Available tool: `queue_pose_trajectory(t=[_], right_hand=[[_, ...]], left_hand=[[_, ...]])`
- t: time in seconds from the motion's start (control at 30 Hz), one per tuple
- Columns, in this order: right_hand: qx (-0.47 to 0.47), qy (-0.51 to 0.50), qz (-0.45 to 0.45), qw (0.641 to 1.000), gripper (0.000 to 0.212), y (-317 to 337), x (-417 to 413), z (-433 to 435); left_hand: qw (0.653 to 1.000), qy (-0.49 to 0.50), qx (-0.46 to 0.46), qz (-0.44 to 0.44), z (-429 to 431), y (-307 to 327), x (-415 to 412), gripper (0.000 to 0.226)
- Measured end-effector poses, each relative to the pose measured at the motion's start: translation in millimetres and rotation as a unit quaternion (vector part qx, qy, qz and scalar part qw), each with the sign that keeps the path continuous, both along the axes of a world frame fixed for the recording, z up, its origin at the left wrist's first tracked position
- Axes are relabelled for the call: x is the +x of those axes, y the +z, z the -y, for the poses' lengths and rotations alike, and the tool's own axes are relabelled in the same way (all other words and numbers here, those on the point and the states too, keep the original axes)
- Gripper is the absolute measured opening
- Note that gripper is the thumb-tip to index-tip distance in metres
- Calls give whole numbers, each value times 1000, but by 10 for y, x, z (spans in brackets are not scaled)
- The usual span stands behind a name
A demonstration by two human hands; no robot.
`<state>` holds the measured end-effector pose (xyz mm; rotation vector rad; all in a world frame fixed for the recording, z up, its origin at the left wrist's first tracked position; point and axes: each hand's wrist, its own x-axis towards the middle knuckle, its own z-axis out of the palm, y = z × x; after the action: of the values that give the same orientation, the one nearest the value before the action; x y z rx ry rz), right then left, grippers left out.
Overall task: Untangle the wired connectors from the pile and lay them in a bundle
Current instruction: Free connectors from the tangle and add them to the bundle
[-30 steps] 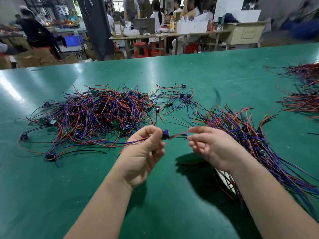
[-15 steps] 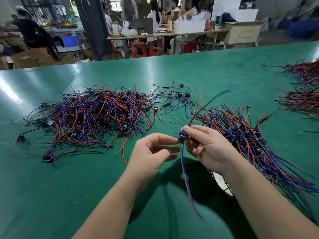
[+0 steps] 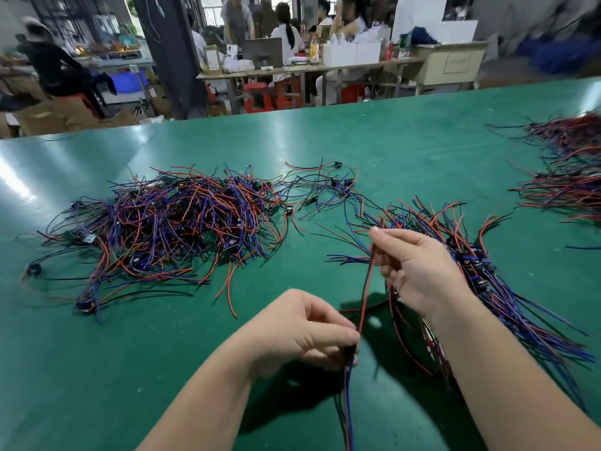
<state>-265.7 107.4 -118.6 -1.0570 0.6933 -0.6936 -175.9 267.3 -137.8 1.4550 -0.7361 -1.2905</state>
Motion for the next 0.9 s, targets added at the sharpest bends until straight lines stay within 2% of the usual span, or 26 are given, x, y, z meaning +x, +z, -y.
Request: queue_pose_trajectory(t=[0.27, 0.4, 0.5, 0.57, 0.63, 0.73, 0.83, 0.9], right_hand=[[-11, -38, -10, 999, 18, 0, -12, -10], [-28, -45, -5, 999, 21, -15, 7, -44], [1, -46, 16, 999, 5, -24, 59, -97], [-6, -17, -11, 1000, 18, -48, 76, -151], [-120, 63, -76, 988, 28, -110, 67, -250], [-295, 198, -122, 927, 31, -157, 52, -443], [-428, 156, -145, 879, 20, -169, 67, -469], [-421, 131, -138, 887, 16, -150, 59, -448]], left_hand=[[997, -62, 35, 15, -80, 45, 84, 5], [997, -63, 39, 18, -111, 44, 149, 4], [1000, 9, 22, 18, -89, 39, 198, 5], [993, 115, 0, 15, -38, 13, 239, 11], [978, 208, -23, 1, 8, -3, 269, 10], [969, 241, -49, 4, 31, -25, 276, 21], [976, 209, -59, 15, 19, -33, 260, 32], [979, 195, -65, -3, 23, -11, 239, 28]])
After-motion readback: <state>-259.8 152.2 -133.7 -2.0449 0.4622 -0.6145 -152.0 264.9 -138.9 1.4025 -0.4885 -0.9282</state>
